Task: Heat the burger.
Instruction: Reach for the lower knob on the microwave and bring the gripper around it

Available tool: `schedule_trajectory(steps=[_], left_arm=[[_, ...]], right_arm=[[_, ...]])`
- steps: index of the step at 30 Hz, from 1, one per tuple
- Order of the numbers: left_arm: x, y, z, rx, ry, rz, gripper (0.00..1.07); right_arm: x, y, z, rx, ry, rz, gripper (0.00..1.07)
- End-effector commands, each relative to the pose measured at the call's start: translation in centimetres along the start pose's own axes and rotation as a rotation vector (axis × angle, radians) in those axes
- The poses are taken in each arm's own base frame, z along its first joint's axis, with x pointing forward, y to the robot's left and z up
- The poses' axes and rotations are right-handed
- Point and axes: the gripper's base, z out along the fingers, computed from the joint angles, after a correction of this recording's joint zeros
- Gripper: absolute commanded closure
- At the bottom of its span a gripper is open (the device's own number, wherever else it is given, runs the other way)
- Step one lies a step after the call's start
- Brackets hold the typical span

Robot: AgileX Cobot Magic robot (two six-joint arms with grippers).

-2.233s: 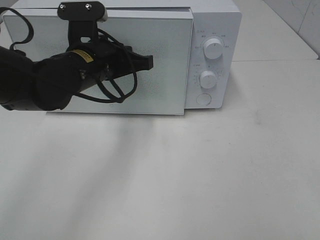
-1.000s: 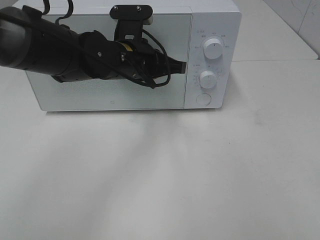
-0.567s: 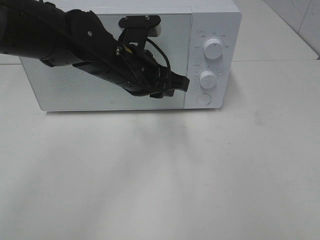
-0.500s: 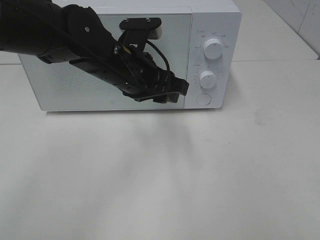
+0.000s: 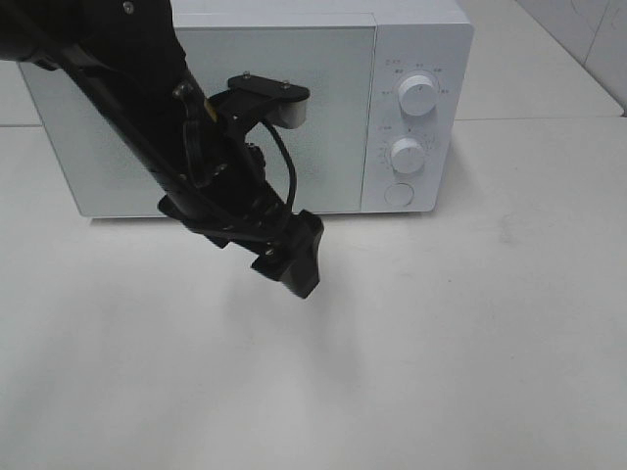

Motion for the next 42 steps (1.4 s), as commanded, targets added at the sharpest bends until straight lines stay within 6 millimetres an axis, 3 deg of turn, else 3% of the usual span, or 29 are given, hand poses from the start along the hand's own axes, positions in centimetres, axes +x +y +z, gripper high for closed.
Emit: schedule_trajectory(steps=[1, 9, 18, 19, 21, 22, 23, 27, 29, 30, 38, 42], left_arm=[[0.8, -0.3, -0.8, 0.007, 0.073, 0.004, 0.06], [2.0, 0.1, -2.6, 0.003, 0.166, -0.044, 0.06], [3.9, 4.8, -5.9, 0.0, 0.172, -0.217, 0.06], [4.9, 6.1, -6.5, -0.003, 0.16, -0.274, 0.06], [5.5, 6.7, -7.0, -0.005, 0.153, -0.304, 0.06], [6.8, 7.7, -7.5, -0.005, 0.149, -0.362, 0.06], [6.8, 7.7, -7.5, -0.005, 0.149, -0.362, 0.06], [10.5, 9.9, -9.4, -0.033, 0.118, -0.498, 0.06], [11.2, 10.2, -9.6, -0.036, 0.116, -0.521, 0.06], [12.7, 10.6, -10.4, -0.048, 0.099, -0.57, 0.06], [17.1, 10.3, -12.5, -0.099, 0.038, -0.702, 0.06], [19.6, 8.9, -13.4, -0.152, -0.01, -0.716, 0.06]], right_arm=[[0.2, 0.0, -0.3, 0.001, -0.037, -0.005, 0.32], [0.2, 0.0, -0.3, 0.001, -0.037, -0.005, 0.32], [0.2, 0.0, -0.3, 0.001, -0.037, -0.005, 0.32], [0.2, 0.0, -0.3, 0.001, -0.037, -0.005, 0.32], [0.2, 0.0, -0.3, 0.001, -0.037, -0.005, 0.32], [0.2, 0.0, -0.3, 0.001, -0.037, -0.005, 0.32], [0.2, 0.0, -0.3, 0.001, -0.037, -0.005, 0.32], [0.2, 0.0, -0.3, 0.001, -0.037, -0.005, 0.32], [0.2, 0.0, -0.3, 0.001, -0.037, -0.005, 0.32], [0.2, 0.0, -0.3, 0.001, -0.037, -0.005, 0.32], [0.2, 0.0, -0.3, 0.001, -0.037, -0.005, 0.32], [0.2, 0.0, -0.3, 0.001, -0.037, -0.005, 0.32]])
